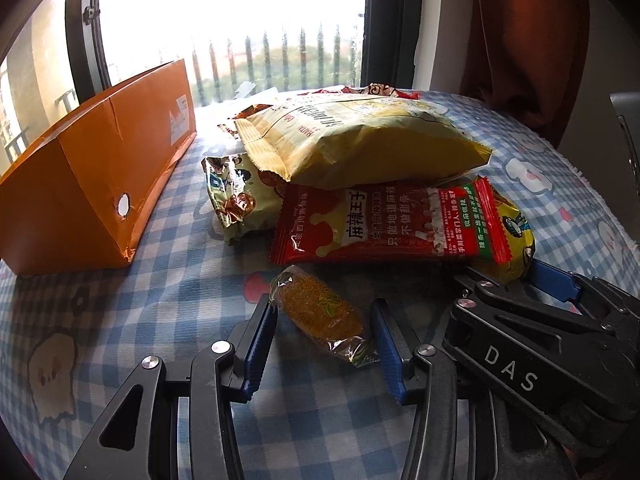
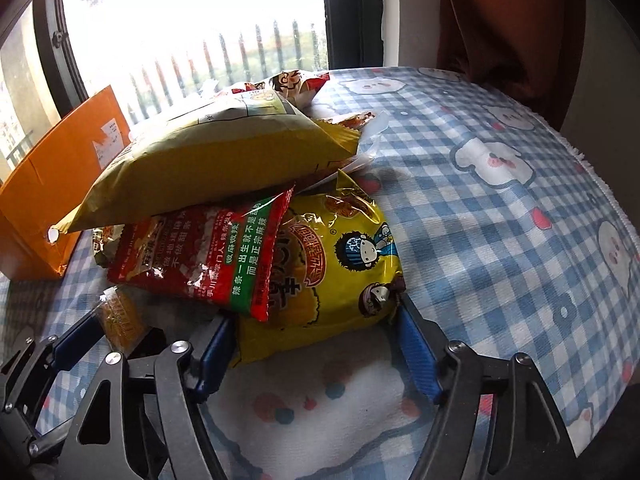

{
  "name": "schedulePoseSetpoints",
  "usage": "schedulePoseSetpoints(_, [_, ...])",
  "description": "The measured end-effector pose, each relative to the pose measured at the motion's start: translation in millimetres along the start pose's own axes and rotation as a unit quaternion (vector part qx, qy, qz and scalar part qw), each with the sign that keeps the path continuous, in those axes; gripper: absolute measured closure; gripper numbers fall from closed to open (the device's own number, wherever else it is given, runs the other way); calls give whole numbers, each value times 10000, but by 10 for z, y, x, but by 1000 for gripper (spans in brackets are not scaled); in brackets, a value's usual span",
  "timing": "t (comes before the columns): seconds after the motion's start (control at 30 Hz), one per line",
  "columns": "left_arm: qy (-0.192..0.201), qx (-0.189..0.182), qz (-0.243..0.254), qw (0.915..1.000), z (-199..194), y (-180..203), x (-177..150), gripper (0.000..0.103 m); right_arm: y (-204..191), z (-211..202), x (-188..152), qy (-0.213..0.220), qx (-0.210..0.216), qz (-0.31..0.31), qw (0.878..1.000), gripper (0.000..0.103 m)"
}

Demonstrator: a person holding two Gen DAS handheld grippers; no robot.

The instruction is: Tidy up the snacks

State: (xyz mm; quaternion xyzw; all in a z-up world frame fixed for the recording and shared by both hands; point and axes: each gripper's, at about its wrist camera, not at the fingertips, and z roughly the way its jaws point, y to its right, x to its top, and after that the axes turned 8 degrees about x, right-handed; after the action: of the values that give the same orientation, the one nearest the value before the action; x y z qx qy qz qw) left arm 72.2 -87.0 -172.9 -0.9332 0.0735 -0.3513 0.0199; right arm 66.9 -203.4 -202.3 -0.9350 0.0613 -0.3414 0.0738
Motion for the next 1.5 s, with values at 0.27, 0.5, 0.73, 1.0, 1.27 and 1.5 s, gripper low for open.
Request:
schedulePoseSetpoints(0.27, [358,-86,-106,9993,-347,16,-57,58,13,-343,-120,266,38,152,9995,29])
schedulePoseSetpoints(0.5, [588,-30,-285,9979,-548,-91,18,58,-107,-646,-31,714,47,-45,9974,29])
schedulePoseSetpoints(0.73, [990,25,-449,9941,-780,-252,258,58,-262,-901,204,1120,110,-146,9935,29])
schedulePoseSetpoints(1.0, [1412,141,-557,9883,-962,-527,554,58,-562,-1024,537,1387,469,-316,9887,29])
schedulePoseSetpoints(1.27, [1644,266,-728,9833,-1013,-804,754,62,-899,-1060,806,1558,734,-513,9837,29])
schedulePoseSetpoints(1.5, [1716,418,-891,9802,-895,-1084,895,63,-1172,-955,992,1637,897,-595,9806,29])
